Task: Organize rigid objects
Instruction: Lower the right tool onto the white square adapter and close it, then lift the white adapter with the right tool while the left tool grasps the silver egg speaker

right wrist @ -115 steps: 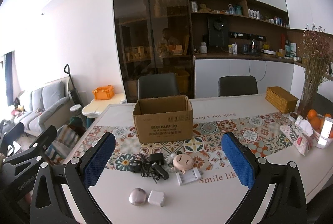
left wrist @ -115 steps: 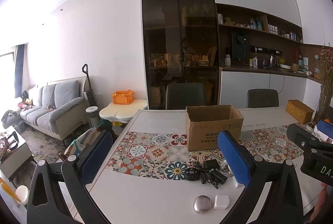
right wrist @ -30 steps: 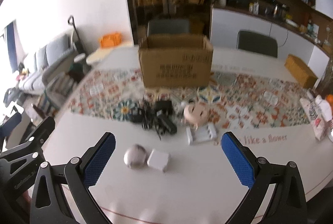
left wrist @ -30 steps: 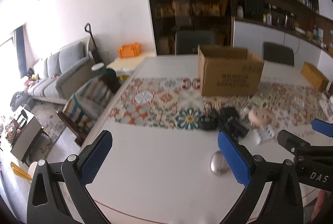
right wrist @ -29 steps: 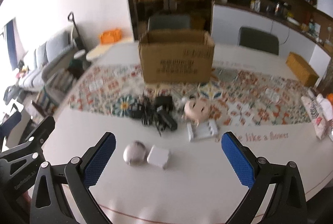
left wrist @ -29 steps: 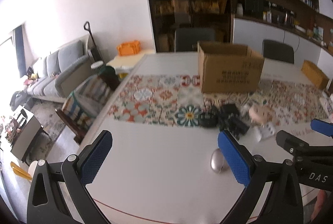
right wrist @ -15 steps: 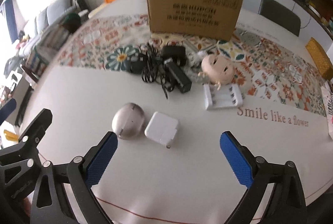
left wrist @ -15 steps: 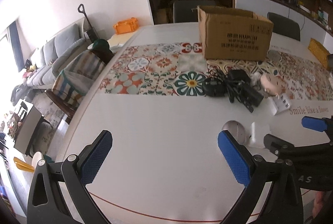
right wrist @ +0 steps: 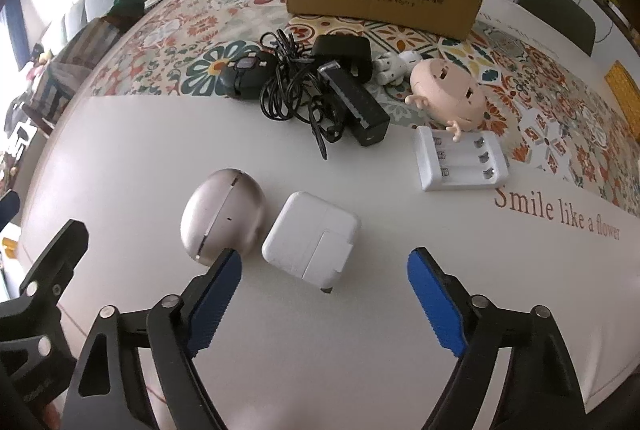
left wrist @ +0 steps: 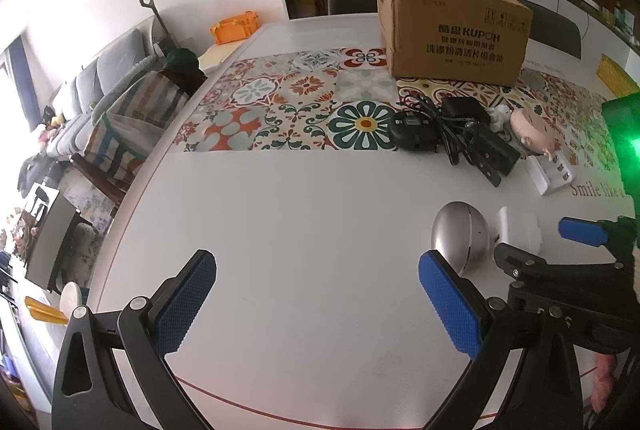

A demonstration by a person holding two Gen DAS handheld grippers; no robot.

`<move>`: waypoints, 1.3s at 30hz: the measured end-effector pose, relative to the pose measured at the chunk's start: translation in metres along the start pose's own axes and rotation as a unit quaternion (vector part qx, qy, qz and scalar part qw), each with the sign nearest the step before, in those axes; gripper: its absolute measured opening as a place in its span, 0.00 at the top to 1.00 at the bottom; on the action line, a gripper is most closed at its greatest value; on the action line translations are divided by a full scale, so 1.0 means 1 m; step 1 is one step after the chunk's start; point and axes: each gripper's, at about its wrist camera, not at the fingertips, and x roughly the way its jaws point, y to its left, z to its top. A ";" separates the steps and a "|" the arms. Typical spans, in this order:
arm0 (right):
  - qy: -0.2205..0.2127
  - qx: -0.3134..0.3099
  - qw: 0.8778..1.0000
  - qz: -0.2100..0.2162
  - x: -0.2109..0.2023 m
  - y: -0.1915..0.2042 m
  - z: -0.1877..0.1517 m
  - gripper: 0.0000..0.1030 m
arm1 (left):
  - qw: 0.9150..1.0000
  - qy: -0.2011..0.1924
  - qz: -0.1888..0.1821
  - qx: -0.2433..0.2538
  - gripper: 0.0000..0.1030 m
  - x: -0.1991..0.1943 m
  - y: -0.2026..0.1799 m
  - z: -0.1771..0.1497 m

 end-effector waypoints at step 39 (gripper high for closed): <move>-0.073 -0.009 0.997 0.006 0.017 0.000 -0.013 0.49 | 0.998 0.003 -0.021 0.058 0.00 0.025 -0.030 -0.013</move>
